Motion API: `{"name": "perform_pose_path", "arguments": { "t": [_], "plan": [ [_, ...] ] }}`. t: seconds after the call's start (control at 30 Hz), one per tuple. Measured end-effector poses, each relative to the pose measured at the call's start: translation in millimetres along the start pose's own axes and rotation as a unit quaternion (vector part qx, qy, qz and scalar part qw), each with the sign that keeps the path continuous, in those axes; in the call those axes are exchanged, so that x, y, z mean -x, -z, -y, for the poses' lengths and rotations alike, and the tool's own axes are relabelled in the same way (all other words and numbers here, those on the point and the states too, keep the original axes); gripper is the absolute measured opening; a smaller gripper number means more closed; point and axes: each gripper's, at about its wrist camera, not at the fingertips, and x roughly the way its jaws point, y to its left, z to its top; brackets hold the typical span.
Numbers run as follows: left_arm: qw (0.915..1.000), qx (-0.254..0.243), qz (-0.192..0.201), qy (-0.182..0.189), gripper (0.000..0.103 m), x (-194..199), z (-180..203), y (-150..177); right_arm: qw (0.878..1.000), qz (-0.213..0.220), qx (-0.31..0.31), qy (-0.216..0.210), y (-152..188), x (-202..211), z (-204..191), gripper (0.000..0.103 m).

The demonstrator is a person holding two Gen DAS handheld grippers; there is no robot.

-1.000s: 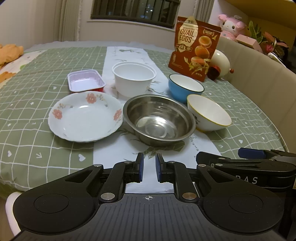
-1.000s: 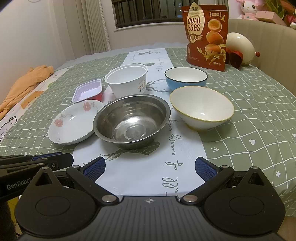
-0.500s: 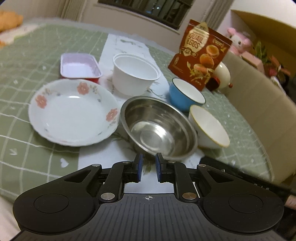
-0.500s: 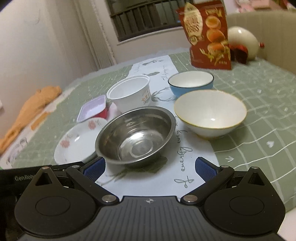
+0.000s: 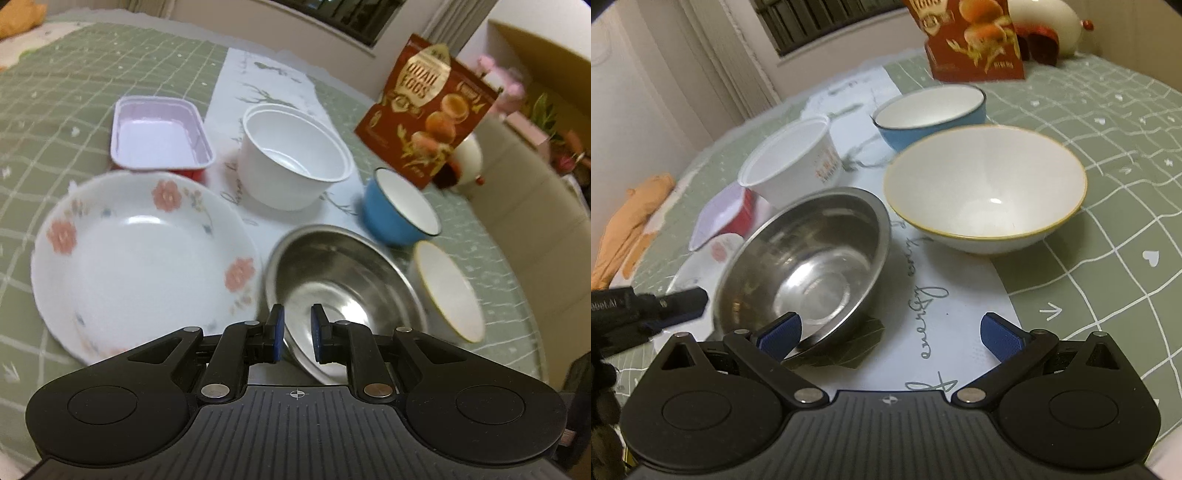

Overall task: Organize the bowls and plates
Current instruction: 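Reach the right gripper to the stainless steel bowl rim and grasp it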

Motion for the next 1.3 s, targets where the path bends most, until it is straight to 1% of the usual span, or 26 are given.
{"name": "perform_pose_path", "arguments": {
  "t": [0.1, 0.27, 0.47, 0.67, 0.87, 0.93, 0.97, 1.03, 1.07, 1.1, 1.13, 1.17, 1.2, 1.23, 1.27, 1.3],
  "plan": [
    [0.9998, -0.018, -0.004, -0.002, 0.017, -7.3, 1.4, -12.7, 1.0, -0.007, -0.01, -0.003, -6.4, -5.0, 3.5, 0.103],
    [0.9993, -0.036, -0.007, -0.005, 0.017, -18.2, -0.6, -22.0, 0.999, -0.012, -0.036, 0.0, -12.5, -9.8, 10.5, 0.103],
    [0.9991, -0.034, -0.013, -0.021, 0.017, -32.2, -5.2, -25.7, 0.998, -0.034, -0.047, 0.004, -11.3, -24.5, 17.4, 0.103],
    [0.9991, -0.022, -0.032, -0.016, 0.017, -46.6, -11.6, -24.1, 0.998, -0.04, -0.045, 0.002, -11.3, -31.5, 19.2, 0.103],
    [0.9994, -0.026, -0.021, -0.011, 0.017, -55.1, -9.6, -30.7, 0.997, -0.038, -0.06, 0.0, -9.3, -35.7, 22.5, 0.103],
    [0.9993, -0.032, -0.018, -0.009, 0.018, -59.4, -6.4, -32.8, 0.998, -0.037, -0.05, 0.005, -8.7, -36.2, 19.2, 0.103],
    [0.9991, -0.034, -0.023, -0.008, 0.018, -62.7, -4.7, -33.3, 0.999, -0.04, -0.036, 0.01, -8.3, -37.0, 15.9, 0.103],
    [0.9985, -0.044, -0.033, -0.006, 0.024, -69.3, -0.5, -32.1, 0.999, -0.044, -0.003, 0.018, -8.2, -37.2, 8.6, 0.103],
    [0.9981, -0.048, -0.038, -0.007, 0.025, -71.5, 0.3, -30.9, 0.999, -0.041, 0.001, 0.018, -8.5, -35.7, 6.2, 0.103],
    [0.9979, -0.047, -0.045, -0.004, 0.025, -73.4, 0.6, -29.3, 0.999, -0.034, 0.003, 0.012, -8.6, -33.2, 4.5, 0.101],
    [0.9978, -0.044, -0.05, -0.001, 0.025, -74.0, 0.2, -28.3, 1.0, -0.026, 0.003, -0.001, -9.0, -30.5, 2.5, 0.094],
    [0.9978, -0.042, -0.051, 0.003, 0.025, -73.1, -0.3, -27.3, 1.0, -0.021, 0.003, -0.012, -9.9, -28.6, -0.4, 0.091],
    [0.9978, -0.04, -0.051, 0.012, 0.024, -70.8, -0.5, -26.1, 1.0, -0.017, 0.007, -0.016, -11.6, -27.8, -4.4, 0.084],
    [0.9977, -0.038, -0.052, 0.021, 0.023, -68.2, -0.6, -25.4, 1.0, -0.014, 0.013, -0.015, -13.2, -27.9, -8.1, 0.074],
    [0.9975, -0.038, -0.051, 0.032, 0.023, -64.5, -0.5, -24.7, 1.0, -0.013, 0.022, -0.009, -14.9, -28.7, -13.5, 0.067],
    [0.9973, -0.039, -0.05, 0.037, 0.023, -61.5, 0.1, -23.7, 0.999, -0.013, 0.032, -0.003, -16.7, -29.4, -18.4, 0.055]
  ]
}}
